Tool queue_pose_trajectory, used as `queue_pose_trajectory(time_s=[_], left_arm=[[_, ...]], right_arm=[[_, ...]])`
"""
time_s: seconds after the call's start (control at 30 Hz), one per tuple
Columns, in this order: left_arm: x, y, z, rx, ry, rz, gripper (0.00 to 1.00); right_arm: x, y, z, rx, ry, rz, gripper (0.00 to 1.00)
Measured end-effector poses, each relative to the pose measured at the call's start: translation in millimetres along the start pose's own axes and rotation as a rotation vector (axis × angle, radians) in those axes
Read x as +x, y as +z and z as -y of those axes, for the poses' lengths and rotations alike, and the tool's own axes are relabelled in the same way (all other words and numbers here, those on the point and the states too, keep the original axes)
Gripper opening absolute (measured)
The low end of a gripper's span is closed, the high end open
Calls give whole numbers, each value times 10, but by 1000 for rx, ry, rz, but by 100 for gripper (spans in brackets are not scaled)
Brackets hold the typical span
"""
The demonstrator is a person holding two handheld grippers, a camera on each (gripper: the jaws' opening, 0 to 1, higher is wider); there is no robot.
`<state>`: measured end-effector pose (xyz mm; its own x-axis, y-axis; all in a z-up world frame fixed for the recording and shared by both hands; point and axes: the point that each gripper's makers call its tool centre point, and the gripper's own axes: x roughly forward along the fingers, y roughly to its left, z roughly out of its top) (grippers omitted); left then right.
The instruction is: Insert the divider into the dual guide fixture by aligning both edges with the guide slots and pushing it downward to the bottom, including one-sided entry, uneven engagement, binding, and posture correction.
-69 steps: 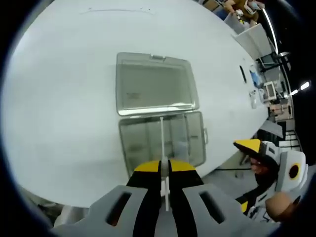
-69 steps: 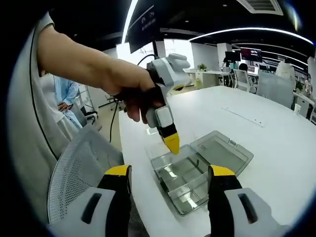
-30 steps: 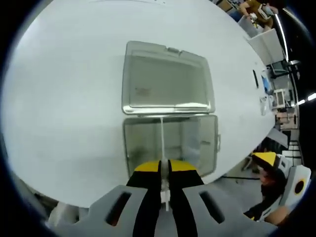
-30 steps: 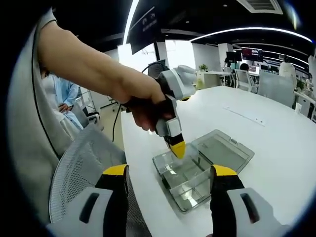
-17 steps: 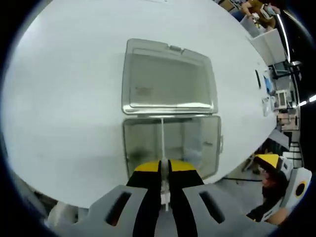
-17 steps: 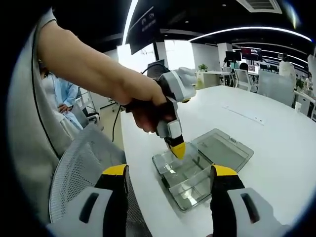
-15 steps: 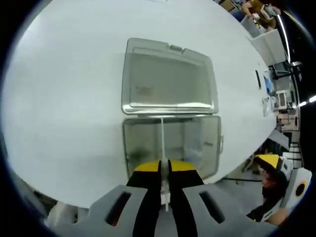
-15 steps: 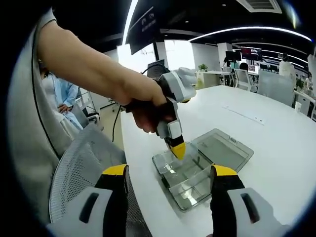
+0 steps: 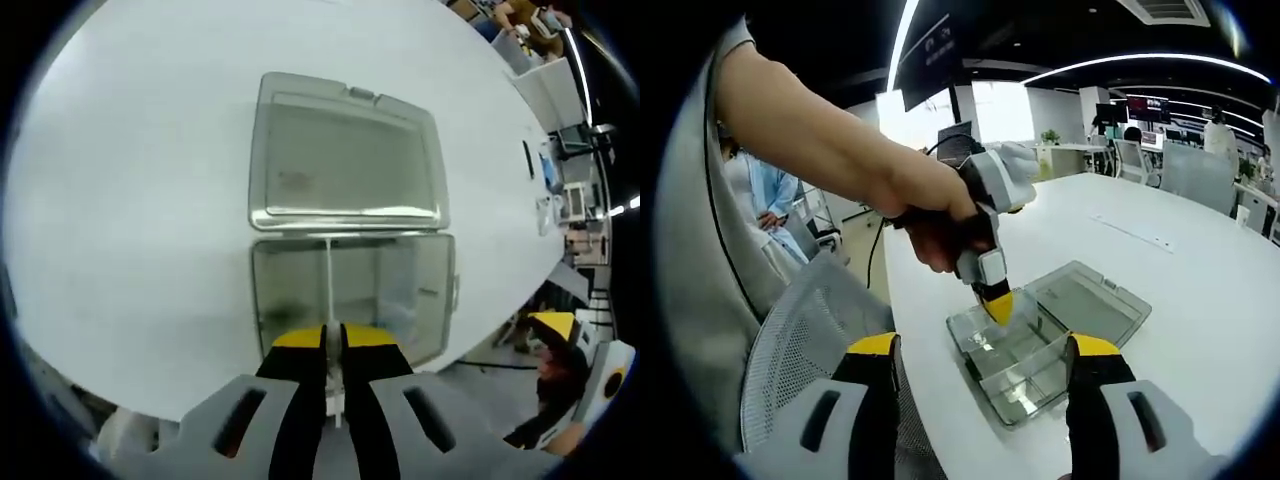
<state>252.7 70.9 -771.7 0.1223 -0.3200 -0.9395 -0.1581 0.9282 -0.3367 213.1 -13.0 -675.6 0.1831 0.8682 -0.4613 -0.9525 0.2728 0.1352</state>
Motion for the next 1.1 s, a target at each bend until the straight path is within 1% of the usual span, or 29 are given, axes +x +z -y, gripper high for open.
queue_pose_trajectory(time_s=[0.67, 1.1], left_arm=[[10, 0, 9, 8, 1, -6, 2], [55, -9, 2, 27, 22, -13, 2]], right_arm=[[-8, -14, -5, 6, -4, -3, 65], [-16, -37, 4, 14, -6, -2, 65]])
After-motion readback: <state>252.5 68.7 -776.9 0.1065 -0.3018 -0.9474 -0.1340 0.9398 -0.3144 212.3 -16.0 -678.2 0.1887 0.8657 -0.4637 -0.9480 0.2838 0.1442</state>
